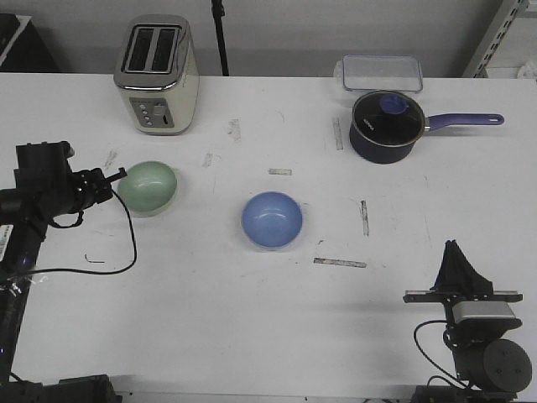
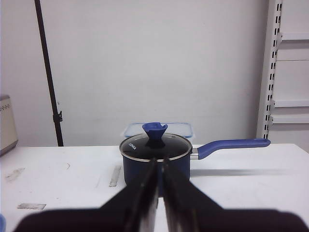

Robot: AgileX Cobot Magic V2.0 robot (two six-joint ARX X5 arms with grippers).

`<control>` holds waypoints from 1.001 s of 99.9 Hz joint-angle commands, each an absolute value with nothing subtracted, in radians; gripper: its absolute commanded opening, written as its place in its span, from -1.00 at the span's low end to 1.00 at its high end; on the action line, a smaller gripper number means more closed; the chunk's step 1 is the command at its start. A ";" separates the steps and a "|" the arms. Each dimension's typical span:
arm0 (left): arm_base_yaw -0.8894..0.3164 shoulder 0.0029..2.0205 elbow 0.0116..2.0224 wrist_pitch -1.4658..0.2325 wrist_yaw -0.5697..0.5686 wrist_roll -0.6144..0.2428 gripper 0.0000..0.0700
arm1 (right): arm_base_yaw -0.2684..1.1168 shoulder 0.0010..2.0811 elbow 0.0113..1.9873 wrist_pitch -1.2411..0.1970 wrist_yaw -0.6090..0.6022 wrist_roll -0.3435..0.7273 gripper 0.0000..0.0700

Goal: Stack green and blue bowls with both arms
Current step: 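Reach the left gripper to the light green bowl rim and grasp it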

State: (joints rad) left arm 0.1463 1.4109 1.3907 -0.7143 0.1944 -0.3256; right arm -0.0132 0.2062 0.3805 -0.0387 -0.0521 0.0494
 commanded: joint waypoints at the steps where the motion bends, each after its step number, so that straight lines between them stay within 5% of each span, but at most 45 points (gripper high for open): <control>1: 0.167 1.446 1.412 -0.714 0.247 -0.427 -1.00 | -0.012 0.204 0.381 -0.025 -0.052 0.056 -0.98; 15: 0.222 1.497 1.412 -0.709 0.309 -0.462 -0.94 | -0.012 0.204 0.381 -0.025 -0.052 0.056 -0.98; 31: 0.256 1.553 1.412 -0.706 0.319 -0.462 -0.29 | -0.012 0.204 0.381 -0.025 -0.052 0.056 -0.98; 50: 0.259 1.615 1.412 -0.690 0.337 -0.459 -0.25 | -0.012 0.204 0.381 -0.025 -0.052 0.056 -0.98; 63: 0.259 1.654 1.412 -0.675 0.338 -0.458 0.05 | -0.012 0.204 0.381 -0.025 -0.052 0.056 -0.98; 100: 0.231 1.734 1.412 -0.628 0.337 -0.427 0.05 | -0.012 0.204 0.381 -0.025 -0.052 0.056 -0.98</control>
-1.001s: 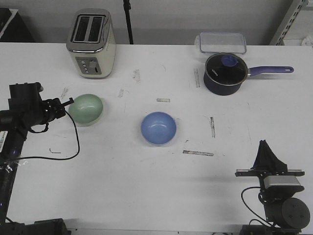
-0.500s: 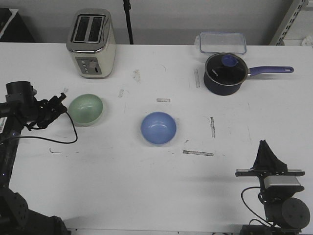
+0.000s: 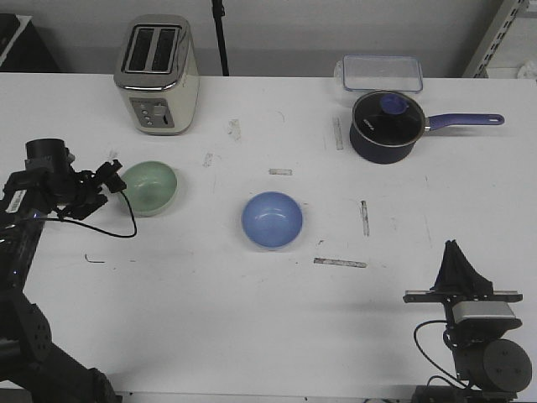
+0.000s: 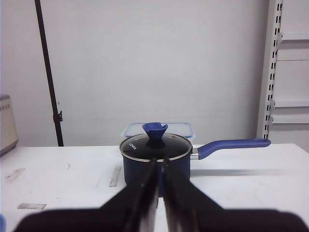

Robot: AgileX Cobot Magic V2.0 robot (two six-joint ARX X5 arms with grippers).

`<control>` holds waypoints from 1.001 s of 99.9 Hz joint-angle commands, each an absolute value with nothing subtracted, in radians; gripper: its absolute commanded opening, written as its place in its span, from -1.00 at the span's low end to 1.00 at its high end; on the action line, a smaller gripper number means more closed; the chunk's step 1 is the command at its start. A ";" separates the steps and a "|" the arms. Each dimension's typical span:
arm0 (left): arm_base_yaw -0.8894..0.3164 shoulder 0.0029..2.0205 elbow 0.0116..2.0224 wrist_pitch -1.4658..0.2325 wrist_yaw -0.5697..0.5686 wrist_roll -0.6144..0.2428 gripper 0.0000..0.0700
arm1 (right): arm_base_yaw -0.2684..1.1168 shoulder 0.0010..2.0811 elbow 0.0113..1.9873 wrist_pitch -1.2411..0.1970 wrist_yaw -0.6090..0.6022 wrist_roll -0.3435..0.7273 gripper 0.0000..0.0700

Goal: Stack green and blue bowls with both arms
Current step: 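Reach the left gripper to the light green bowl rim and grasp it, then carry the green bowl with the left gripper onto the blue bowl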

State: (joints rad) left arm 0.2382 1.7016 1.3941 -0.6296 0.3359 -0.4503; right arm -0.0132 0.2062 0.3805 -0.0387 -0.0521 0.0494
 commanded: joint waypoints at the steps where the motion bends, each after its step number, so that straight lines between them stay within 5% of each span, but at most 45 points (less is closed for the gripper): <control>1: 0.229 1.736 1.412 -0.628 0.337 -0.427 0.05 | -0.012 0.204 0.381 -0.025 -0.052 0.056 -0.98; 26: 0.200 1.780 1.412 -0.628 0.336 -0.419 0.00 | -0.012 0.204 0.381 -0.025 -0.052 0.056 -0.98; 41: 0.194 1.795 1.412 -0.627 0.306 -0.406 -0.57 | -0.012 0.204 0.381 -0.024 -0.052 0.056 -0.98; 60: 0.189 1.804 1.412 -0.628 0.289 -0.401 -0.70 | -0.012 0.204 0.381 -0.023 -0.052 0.056 -0.98; 70: 0.189 1.804 1.412 -0.628 0.289 -0.401 -1.00 | -0.012 0.204 0.381 -0.023 -0.052 0.056 -0.98; 100: 0.189 1.799 1.412 -0.637 0.289 -0.406 -1.00 | -0.012 0.204 0.381 -0.023 -0.052 0.056 -0.98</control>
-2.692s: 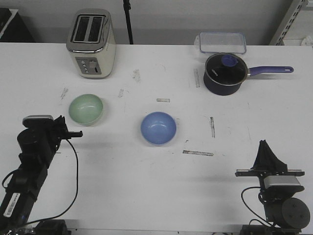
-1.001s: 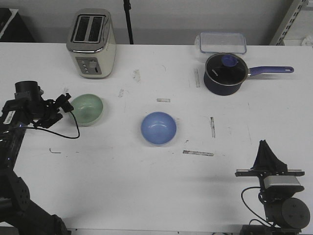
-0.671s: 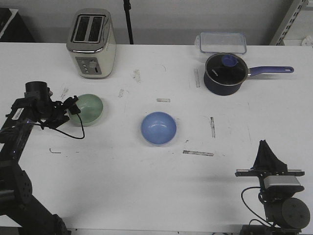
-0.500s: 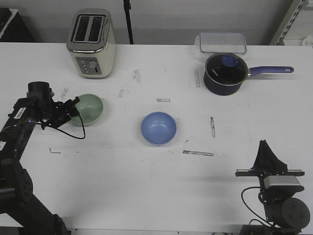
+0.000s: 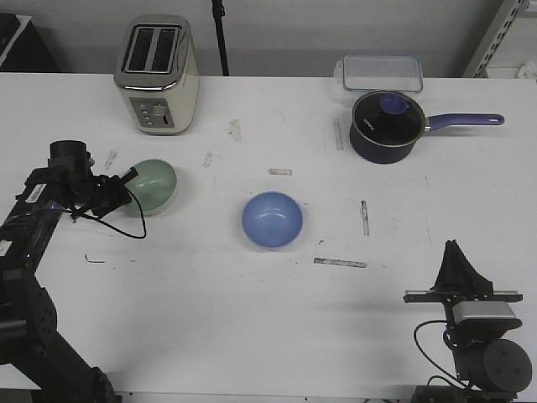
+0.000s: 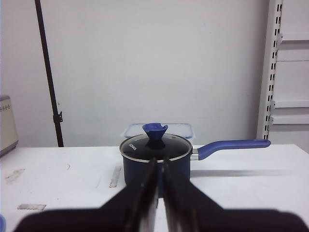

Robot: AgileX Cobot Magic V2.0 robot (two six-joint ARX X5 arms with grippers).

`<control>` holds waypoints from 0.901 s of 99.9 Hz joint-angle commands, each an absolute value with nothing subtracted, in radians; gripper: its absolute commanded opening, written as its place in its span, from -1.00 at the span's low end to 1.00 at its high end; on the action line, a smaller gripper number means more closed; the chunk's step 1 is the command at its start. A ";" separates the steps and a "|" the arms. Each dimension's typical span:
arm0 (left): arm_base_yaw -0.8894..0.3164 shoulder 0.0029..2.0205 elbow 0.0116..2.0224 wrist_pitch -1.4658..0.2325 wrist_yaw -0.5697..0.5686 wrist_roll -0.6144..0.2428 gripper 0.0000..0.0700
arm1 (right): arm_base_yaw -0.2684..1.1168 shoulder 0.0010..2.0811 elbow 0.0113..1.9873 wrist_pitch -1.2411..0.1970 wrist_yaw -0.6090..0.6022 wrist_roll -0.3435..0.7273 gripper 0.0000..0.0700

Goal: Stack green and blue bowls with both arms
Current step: 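Carry the green bowl with the left gripper onto the blue bowl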

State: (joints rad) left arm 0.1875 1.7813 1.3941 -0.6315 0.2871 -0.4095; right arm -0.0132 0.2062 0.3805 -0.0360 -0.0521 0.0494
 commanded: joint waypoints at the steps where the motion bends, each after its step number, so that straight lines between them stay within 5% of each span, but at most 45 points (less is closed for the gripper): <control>1: 0.188 1.797 1.412 -0.639 0.289 -0.406 -1.00 | -0.012 0.204 0.381 -0.023 -0.052 0.056 -0.98; 42: 0.078 1.655 1.427 -0.660 0.288 -0.471 -1.00 | -0.012 0.204 0.381 -0.023 -0.052 0.056 -0.98; 90: -0.292 1.646 1.562 -0.686 0.288 -0.551 -1.00 | -0.012 0.204 0.381 -0.023 -0.052 0.056 -0.98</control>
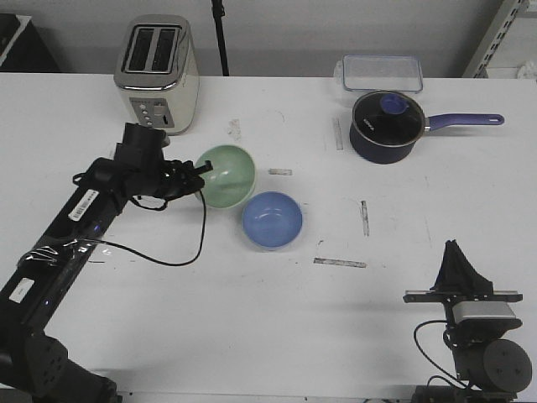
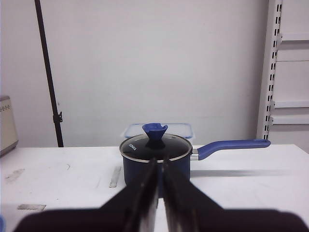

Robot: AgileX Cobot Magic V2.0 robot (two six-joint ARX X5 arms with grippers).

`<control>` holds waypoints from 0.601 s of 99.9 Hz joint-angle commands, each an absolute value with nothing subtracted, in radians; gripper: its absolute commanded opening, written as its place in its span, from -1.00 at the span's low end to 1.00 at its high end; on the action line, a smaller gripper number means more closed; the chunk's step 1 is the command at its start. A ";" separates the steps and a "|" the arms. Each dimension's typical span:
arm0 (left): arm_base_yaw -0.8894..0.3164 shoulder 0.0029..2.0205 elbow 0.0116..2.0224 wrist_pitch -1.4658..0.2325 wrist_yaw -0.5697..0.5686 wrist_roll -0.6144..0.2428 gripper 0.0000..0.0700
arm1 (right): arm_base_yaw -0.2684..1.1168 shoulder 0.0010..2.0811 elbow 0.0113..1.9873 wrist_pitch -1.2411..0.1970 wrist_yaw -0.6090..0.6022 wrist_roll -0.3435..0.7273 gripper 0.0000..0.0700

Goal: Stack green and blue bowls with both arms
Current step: 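Carry the green bowl with the left gripper onto the blue bowl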

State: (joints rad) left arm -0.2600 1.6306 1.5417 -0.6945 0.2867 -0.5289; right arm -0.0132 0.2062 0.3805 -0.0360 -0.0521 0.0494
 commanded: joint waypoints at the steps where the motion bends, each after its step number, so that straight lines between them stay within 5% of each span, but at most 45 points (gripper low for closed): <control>1: -0.299 1.647 1.562 -0.686 0.288 -0.553 -1.00 | -0.012 0.204 0.381 -0.023 -0.052 0.056 -0.98; 60: -0.532 1.748 1.562 -0.670 0.136 -0.600 -1.00 | -0.012 0.204 0.381 -0.023 -0.052 0.056 -0.98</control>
State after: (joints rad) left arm -0.5179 1.7290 1.5417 -0.6788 0.1501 -0.5900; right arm -0.0132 0.2062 0.3805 -0.0360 -0.0521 0.0494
